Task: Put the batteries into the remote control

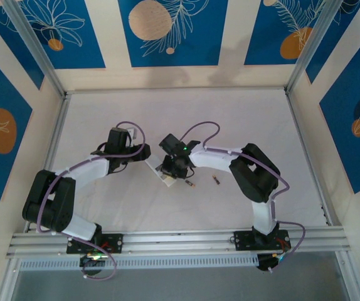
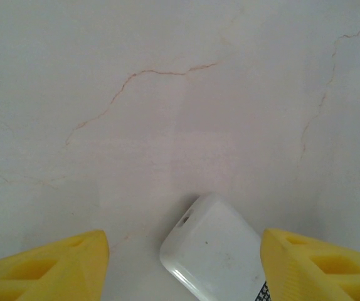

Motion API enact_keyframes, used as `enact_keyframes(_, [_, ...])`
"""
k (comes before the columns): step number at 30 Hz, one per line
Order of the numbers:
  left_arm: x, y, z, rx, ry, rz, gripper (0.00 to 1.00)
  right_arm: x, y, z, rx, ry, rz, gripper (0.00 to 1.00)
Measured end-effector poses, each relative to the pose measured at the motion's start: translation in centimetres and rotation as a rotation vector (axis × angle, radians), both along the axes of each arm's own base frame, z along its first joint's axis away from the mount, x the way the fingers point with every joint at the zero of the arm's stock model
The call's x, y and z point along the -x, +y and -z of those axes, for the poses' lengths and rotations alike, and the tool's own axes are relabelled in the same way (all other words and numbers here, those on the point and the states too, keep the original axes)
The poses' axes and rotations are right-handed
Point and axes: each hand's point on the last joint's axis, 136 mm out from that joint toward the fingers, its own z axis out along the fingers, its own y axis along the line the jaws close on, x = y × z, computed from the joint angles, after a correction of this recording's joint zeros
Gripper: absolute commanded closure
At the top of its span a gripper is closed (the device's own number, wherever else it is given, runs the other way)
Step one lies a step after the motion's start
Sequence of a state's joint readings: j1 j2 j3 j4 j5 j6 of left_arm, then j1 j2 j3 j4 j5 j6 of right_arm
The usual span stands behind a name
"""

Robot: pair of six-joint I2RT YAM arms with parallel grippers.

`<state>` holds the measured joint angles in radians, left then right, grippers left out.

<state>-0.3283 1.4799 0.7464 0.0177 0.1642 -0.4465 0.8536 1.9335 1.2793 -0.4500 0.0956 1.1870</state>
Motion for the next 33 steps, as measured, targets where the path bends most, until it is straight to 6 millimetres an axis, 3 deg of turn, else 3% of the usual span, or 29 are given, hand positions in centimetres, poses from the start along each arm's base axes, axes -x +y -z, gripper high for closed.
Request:
enact_keyframes(7, [0.7,-0.4,0.5,0.031,0.034,0.001,0.32,0.5,-0.1,-1.8,0.006,-0.067,-0.056,0.53])
enact_keyframes(11, [1.7,-0.4,0.8,0.048,0.052,0.002,0.32,1.0,-0.7,-2.9,0.015,-0.135,-0.155,0.38])
enact_keyframes(16, [2.1,-0.4,0.2,0.062,0.042,0.003,0.30,1.1,-0.7,-3.0,0.071,-0.226,-0.304,0.32])
enact_keyframes(18, [2.1,-0.5,0.0,0.067,0.040,0.000,0.28,1.3,-0.6,-3.0,0.092,-0.258,-0.364,0.24])
enact_keyframes(33, [2.9,-0.2,-0.8,0.072,0.043,-0.007,0.16,2.1,-0.8,1.0,0.256,-0.307,-0.570,0.25])
